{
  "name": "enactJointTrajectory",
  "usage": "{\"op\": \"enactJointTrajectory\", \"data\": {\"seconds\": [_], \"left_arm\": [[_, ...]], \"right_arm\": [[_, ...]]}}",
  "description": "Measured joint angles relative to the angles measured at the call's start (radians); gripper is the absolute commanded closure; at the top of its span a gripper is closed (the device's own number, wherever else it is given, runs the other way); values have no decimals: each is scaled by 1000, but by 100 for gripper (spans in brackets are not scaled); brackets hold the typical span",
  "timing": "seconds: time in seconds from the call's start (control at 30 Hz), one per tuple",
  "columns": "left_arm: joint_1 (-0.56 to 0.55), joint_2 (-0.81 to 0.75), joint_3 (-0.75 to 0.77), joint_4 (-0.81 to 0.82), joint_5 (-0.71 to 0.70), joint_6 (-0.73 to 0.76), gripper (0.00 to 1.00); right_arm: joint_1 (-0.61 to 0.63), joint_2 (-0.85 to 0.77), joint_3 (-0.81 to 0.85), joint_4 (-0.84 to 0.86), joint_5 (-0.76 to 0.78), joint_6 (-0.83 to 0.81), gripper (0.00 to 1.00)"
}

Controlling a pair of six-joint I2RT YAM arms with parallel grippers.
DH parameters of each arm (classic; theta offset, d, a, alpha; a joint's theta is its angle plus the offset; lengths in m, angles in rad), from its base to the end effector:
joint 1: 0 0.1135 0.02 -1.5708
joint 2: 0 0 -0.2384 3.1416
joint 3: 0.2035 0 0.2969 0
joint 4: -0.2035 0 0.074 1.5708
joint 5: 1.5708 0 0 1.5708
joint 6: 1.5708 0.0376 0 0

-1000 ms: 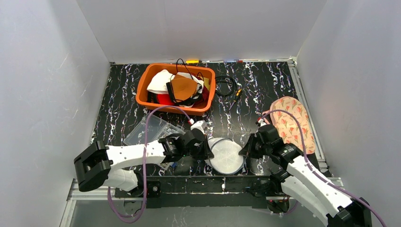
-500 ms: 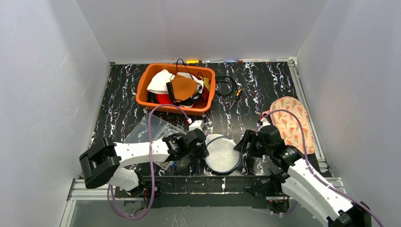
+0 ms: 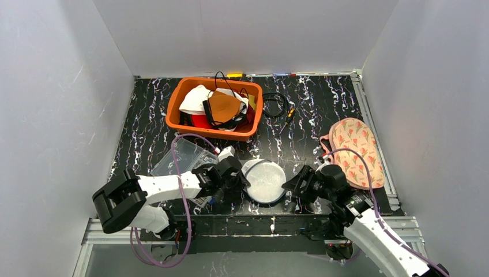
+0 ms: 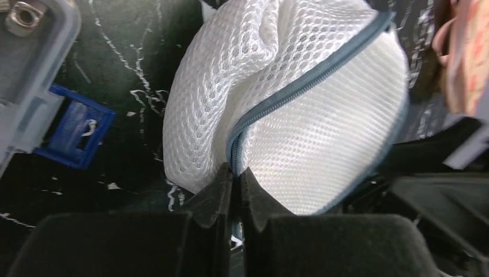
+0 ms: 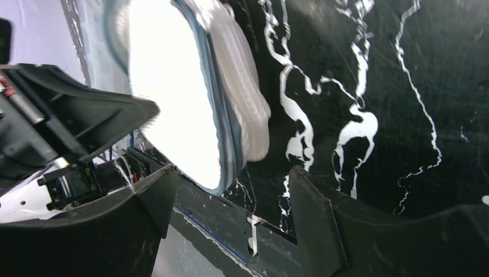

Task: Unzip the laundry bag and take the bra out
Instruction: Close the laundry bag at the center of the board.

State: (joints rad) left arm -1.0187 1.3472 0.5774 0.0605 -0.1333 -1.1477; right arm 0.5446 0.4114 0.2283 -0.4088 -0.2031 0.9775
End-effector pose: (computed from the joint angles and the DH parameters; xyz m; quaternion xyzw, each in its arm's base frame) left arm 0.1627 -0.2546 0.1142 -0.0862 0.9030 -0.3397 0.2487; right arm 0.1588 0.1051 0.1531 0.1420 0.8678 0.3874 0.2770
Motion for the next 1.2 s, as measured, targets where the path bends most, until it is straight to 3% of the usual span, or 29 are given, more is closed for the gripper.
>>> {"op": "enactJointTrajectory", "data": {"seconds": [0.2,0.3,0.7,0.73,0.8,0.83,0.93,1.1,1.2], "left_arm": [[0,-18,0,29,6,-72,100],[0,-11,3,31,12,-92,100],[1,22,12,44,22,-111,99],[1,21,12,42,22,-109,92],[1,15,12,37,23,-100,73],[1,8,13,33,28,-86,58],[2,-32,32,-25,50,-31,40],[2,-132,108,-148,58,78,37],[3,-194,139,-206,24,146,42]], "right_arm": [[0,55,-106,141,-47,117,22],[0,118,-111,222,-49,137,27],[0,375,-111,458,-1,144,92],[0,379,-110,465,-1,138,97],[1,378,-98,459,-1,119,99],[1,375,-87,448,0,109,99],[1,357,-22,365,19,51,99],[1,332,53,246,32,-45,99],[1,327,72,166,31,-97,99]]}}
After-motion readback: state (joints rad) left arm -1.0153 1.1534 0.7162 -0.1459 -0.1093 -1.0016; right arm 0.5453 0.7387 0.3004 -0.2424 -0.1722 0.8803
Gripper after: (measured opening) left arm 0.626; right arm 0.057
